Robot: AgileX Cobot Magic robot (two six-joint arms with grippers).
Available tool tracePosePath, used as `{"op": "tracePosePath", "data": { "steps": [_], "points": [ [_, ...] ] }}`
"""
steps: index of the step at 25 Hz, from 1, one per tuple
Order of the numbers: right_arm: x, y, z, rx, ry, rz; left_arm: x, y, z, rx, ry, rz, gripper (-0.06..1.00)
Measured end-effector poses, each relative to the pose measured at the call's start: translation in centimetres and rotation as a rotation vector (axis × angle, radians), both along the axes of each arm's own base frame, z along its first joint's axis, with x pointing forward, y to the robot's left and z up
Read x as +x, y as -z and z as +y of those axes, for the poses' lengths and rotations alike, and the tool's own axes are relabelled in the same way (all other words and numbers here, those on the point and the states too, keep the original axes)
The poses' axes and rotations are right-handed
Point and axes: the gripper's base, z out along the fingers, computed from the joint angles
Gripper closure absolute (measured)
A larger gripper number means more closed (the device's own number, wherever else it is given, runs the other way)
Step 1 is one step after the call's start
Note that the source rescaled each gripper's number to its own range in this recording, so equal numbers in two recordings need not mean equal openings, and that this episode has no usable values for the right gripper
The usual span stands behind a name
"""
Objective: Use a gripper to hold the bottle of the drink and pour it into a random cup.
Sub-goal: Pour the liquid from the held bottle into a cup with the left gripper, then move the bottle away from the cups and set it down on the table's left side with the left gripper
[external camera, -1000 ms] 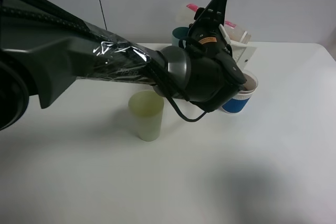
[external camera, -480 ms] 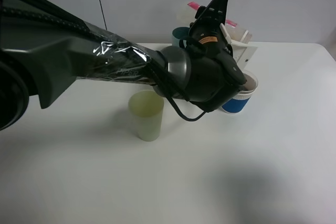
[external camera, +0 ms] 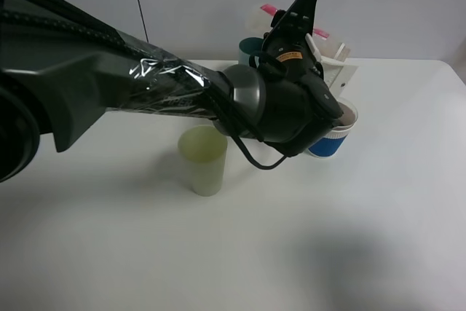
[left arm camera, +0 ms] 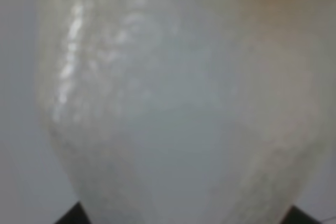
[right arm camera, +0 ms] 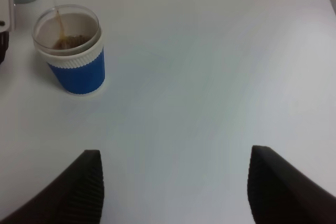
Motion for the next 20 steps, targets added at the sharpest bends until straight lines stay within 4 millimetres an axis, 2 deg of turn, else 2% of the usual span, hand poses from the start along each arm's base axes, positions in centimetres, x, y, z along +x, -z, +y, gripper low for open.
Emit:
{"op": "tracePosePath", "data": {
  "steps": [5,11,14,20],
  "points": [
    [0.0,0.0,0.0,0.000,0.000,0.000,0.0,0.5,0.2,-0.026,-0.019,0.051,0.94],
    [0.0,0.0,0.0,0.000,0.000,0.000,-0.4,1.2,0.0,-0.146,-0.009,0.227,0.94],
    [0.0,0.0,0.0,0.000,0.000,0.000,-0.6,0.3,-0.3,-0.269,0.028,0.298,0.94],
    [0.0,0.0,0.0,0.000,0.000,0.000,-0.3,-3.8,-0.1,-0.616,0.107,0.352,0.94]
  ]
}}
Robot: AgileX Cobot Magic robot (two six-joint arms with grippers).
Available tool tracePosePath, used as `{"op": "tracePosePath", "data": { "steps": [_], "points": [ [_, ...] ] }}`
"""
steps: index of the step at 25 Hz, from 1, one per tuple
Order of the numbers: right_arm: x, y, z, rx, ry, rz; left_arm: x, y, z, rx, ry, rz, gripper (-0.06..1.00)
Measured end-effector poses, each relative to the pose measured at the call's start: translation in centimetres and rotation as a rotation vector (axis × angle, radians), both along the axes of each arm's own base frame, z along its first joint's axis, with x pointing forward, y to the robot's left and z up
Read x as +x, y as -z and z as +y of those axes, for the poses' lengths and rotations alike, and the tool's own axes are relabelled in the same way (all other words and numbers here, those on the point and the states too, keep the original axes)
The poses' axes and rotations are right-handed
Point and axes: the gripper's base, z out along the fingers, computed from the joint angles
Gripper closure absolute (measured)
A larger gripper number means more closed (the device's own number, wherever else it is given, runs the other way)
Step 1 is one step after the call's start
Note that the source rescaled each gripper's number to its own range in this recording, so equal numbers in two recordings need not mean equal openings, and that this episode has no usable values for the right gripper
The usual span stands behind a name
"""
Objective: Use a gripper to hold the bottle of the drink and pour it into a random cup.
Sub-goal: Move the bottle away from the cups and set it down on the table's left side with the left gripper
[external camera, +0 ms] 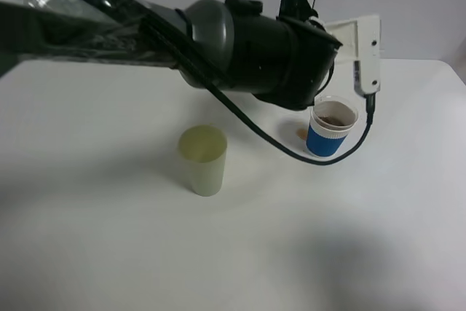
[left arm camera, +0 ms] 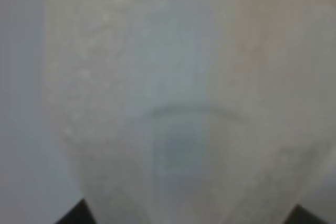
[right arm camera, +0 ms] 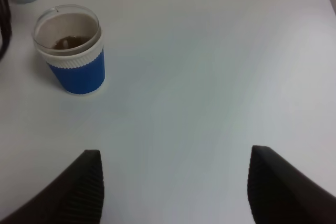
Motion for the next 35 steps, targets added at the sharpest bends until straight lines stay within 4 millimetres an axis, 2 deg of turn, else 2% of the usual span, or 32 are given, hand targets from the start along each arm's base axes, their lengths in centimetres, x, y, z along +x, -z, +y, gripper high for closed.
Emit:
{"op": "tracePosePath", "data": {
  "steps": [5,14,20,24,28,35],
  "points": [
    [0.0,0.0,0.0,0.000,0.000,0.000,0.9,-2.7,1.8,-0.278,-0.011,0.049,0.94],
    [0.0,0.0,0.0,0.000,0.000,0.000,1.9,-3.4,7.7,-0.726,0.018,0.277,0.94],
    [0.0,0.0,0.0,0.000,0.000,0.000,3.4,-3.9,12.7,-0.985,-0.059,0.477,0.94],
    [0.0,0.0,0.0,0.000,0.000,0.000,4.9,-3.1,16.4,-1.074,-0.194,0.601,0.94],
    [0.0,0.0,0.0,0.000,0.000,0.000,6.0,-2.6,19.3,-1.067,-0.286,0.626,0.94],
    [0.0,0.0,0.0,0.000,0.000,0.000,6.1,-2.7,20.9,-1.051,-0.314,0.546,0.94]
  ]
}}
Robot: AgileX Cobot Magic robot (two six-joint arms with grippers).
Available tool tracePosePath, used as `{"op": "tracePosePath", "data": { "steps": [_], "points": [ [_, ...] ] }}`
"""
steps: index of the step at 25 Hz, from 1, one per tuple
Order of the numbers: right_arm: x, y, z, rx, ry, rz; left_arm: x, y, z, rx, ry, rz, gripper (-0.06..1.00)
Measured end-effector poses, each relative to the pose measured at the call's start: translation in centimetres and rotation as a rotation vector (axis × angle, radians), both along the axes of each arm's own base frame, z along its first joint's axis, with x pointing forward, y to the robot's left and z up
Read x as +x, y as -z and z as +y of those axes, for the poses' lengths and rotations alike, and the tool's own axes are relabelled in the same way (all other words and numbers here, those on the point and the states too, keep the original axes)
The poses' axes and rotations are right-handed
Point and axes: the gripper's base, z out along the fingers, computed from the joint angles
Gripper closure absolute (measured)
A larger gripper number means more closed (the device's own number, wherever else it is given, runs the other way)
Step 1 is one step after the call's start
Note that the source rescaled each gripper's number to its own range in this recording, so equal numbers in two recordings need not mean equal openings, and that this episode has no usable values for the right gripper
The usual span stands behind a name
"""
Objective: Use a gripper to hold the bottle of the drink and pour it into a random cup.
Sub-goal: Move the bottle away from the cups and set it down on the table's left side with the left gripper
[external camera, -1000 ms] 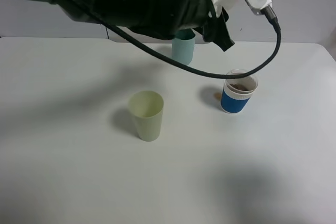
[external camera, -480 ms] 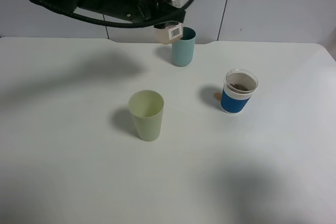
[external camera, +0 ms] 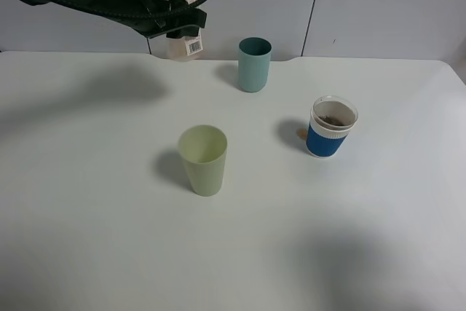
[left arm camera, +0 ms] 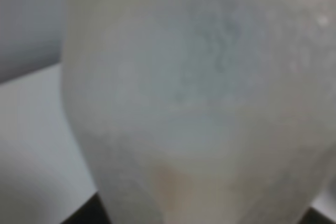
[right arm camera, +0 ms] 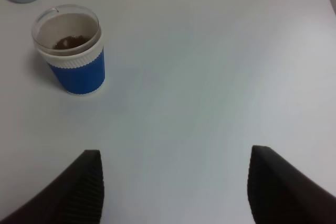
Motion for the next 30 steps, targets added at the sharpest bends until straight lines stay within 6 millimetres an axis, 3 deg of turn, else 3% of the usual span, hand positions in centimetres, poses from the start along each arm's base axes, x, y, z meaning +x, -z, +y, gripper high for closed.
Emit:
{"op": "tracePosePath", "data": {
  "steps": [11,15,21,27,30],
  "points": [
    [0.0,0.0,0.0,0.000,0.000,0.000,-1.2,3.1,1.3,-0.005,-0.081,-0.025,0.94],
    [0.0,0.0,0.0,0.000,0.000,0.000,-2.2,4.4,2.2,-0.188,-0.045,-0.098,0.94],
    [0.0,0.0,0.0,0.000,0.000,0.000,-2.9,6.1,6.2,-0.292,-0.038,-0.094,0.94],
    [0.0,0.0,0.0,0.000,0.000,0.000,-4.0,8.1,10.8,-0.216,-0.078,-0.118,0.94],
    [0.0,0.0,0.0,0.000,0.000,0.000,-5.0,8.7,11.9,-0.155,-0.028,-0.186,0.94]
  ]
}}
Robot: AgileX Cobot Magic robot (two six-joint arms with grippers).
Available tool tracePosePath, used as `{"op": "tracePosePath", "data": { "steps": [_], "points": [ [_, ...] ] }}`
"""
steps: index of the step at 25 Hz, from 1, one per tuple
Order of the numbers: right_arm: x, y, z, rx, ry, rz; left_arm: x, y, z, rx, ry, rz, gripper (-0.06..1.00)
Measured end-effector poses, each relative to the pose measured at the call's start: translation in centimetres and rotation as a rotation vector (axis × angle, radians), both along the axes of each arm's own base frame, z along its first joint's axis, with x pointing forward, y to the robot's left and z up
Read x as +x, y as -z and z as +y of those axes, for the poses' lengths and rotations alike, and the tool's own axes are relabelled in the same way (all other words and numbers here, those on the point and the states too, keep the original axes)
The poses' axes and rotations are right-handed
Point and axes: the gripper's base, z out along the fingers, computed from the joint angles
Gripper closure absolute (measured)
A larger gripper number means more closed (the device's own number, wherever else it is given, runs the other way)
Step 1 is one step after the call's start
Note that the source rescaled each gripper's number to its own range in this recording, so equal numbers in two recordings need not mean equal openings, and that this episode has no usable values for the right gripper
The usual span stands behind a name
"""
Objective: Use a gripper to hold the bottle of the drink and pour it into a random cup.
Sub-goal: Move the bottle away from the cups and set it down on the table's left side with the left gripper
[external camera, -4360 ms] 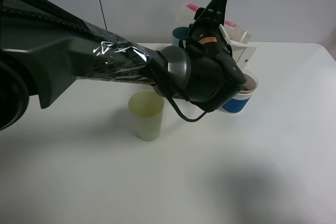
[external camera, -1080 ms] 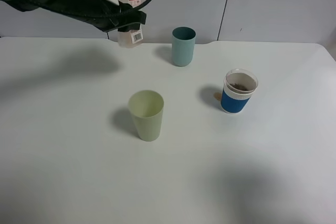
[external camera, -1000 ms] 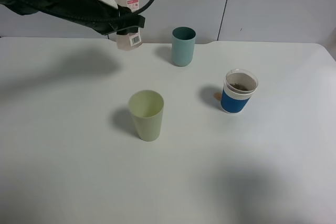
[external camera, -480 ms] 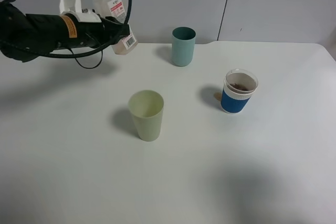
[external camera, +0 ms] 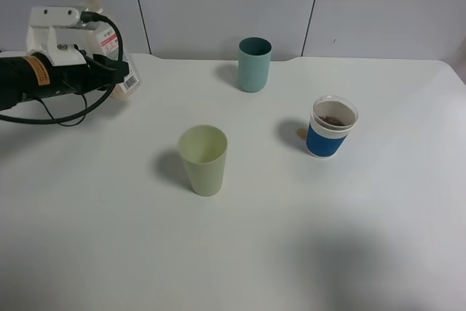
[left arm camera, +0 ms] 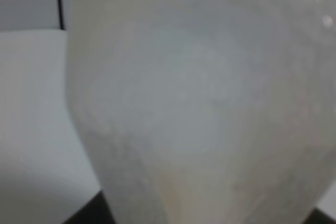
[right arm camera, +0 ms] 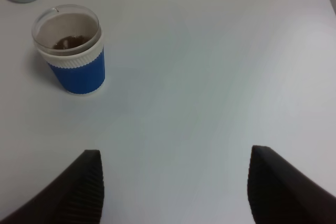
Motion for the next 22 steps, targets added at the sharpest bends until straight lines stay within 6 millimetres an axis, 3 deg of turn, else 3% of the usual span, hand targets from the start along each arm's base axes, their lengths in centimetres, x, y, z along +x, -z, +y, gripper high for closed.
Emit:
{"op": "tracePosePath", "data": {
  "steps": [12,22],
  "points": [
    [0.0,0.0,0.0,-0.001,0.000,0.000,-1.9,1.5,-0.1,0.165,0.124,-0.122,0.94],
    [0.0,0.0,0.0,-0.001,0.000,0.000,-2.0,6.2,-0.8,0.145,0.221,-0.133,0.94]
  ]
}}
